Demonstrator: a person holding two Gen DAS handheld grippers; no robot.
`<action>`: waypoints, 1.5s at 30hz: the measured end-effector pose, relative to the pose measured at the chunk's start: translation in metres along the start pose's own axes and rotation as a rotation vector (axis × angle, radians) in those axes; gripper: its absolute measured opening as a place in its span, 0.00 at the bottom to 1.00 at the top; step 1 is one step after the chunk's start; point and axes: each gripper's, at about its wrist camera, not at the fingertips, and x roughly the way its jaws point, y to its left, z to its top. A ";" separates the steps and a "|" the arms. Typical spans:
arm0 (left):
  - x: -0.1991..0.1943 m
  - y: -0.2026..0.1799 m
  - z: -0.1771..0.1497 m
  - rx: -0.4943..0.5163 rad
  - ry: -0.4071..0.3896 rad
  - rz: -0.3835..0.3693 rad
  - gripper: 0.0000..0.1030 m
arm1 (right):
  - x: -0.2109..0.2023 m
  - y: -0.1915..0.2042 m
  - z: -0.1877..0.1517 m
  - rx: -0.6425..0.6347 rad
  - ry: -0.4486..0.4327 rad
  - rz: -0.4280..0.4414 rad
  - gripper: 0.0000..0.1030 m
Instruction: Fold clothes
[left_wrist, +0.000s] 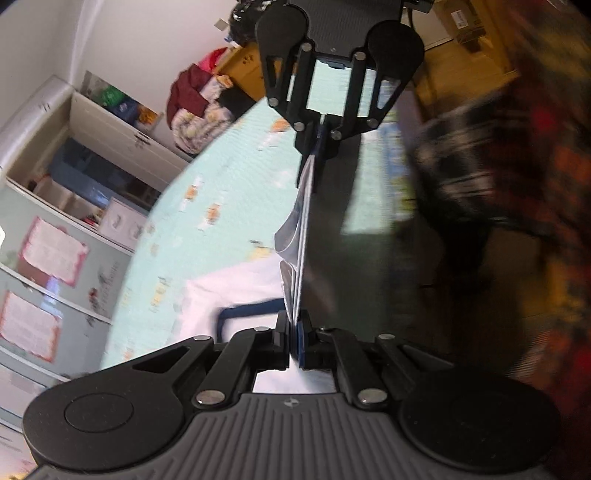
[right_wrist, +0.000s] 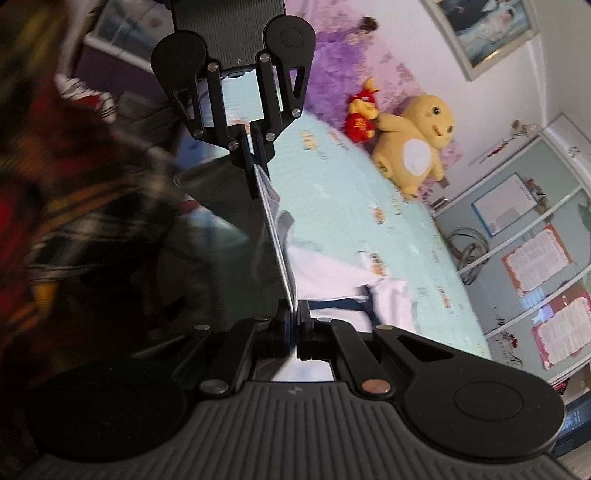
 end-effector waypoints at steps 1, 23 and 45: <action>0.010 0.019 -0.003 0.013 0.000 0.011 0.05 | 0.007 -0.016 -0.001 0.001 -0.005 -0.013 0.01; 0.445 0.278 -0.176 -0.041 0.283 -0.039 0.42 | 0.432 -0.325 -0.169 0.306 0.229 -0.017 0.04; 0.417 0.316 -0.203 -0.819 0.306 0.170 0.79 | 0.426 -0.389 -0.256 1.218 0.034 -0.175 0.47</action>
